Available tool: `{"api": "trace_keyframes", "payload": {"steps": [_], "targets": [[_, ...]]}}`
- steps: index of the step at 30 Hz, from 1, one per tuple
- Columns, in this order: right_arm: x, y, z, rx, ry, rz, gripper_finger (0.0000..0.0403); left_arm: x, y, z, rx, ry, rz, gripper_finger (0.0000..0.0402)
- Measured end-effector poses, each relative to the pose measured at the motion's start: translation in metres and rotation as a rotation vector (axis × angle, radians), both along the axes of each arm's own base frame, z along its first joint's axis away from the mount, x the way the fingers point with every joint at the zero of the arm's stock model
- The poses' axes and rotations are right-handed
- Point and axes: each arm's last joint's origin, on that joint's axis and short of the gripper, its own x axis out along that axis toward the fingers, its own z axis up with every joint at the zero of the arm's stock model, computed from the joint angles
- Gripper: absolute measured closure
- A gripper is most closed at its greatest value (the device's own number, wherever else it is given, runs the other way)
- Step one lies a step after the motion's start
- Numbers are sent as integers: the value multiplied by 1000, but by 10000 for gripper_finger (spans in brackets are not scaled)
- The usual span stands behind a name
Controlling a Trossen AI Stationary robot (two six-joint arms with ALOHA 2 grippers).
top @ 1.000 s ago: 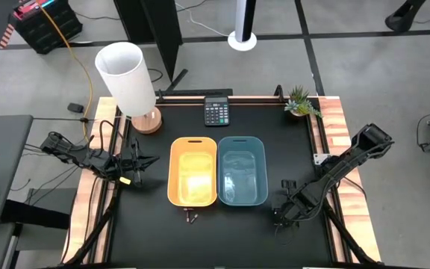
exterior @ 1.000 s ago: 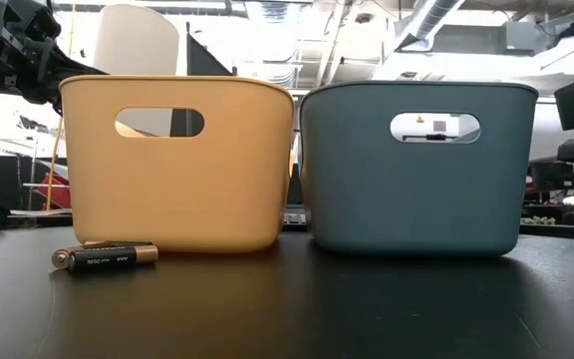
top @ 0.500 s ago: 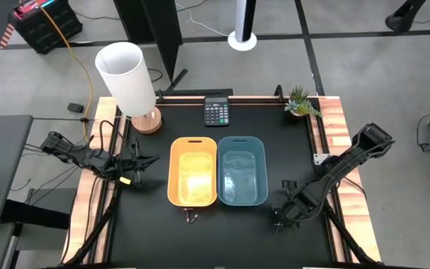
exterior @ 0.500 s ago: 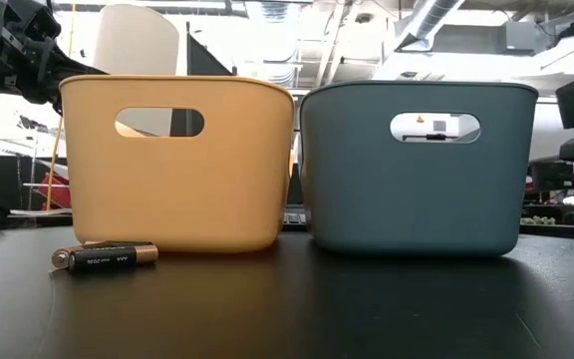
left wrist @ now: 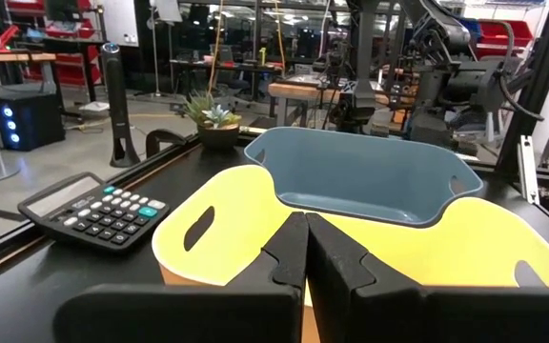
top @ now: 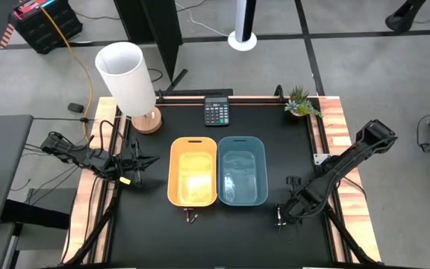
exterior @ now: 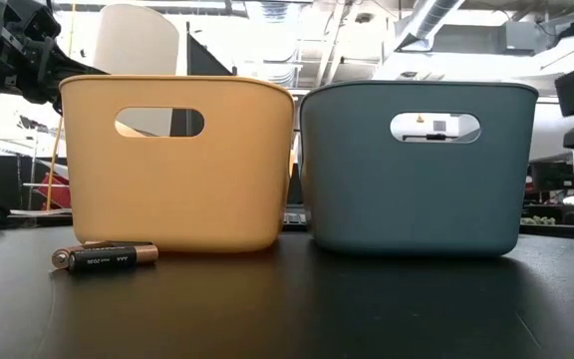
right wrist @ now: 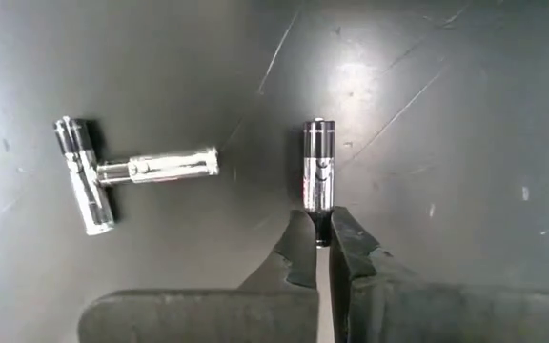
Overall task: Sort batteries
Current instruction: Put the top silver battery into the blue bin
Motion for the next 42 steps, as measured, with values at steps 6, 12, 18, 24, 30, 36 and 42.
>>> {"api": "trace_keyframes", "payload": {"steps": [6,12,18,24,30,36,42], "targets": [[-6,-3,10,8,-20,-5,396,0,0,0,0,0,0,401],[-13,-5,19,21,-31,-12,396,0,0,0,0,0,0,401],[-18,-9,30,45,-69,-14,396,0,0,0,0,0,0,401],[-24,-16,42,65,-117,-17,396,0,0,0,0,0,0,401],[-34,-24,56,97,-164,-17,396,0,0,0,0,0,0,401],[-42,-35,74,109,-305,-25,396,0,0,0,0,0,0,401],[-46,-46,91,115,-480,-23,396,0,0,0,-1,0,0,401]]}}
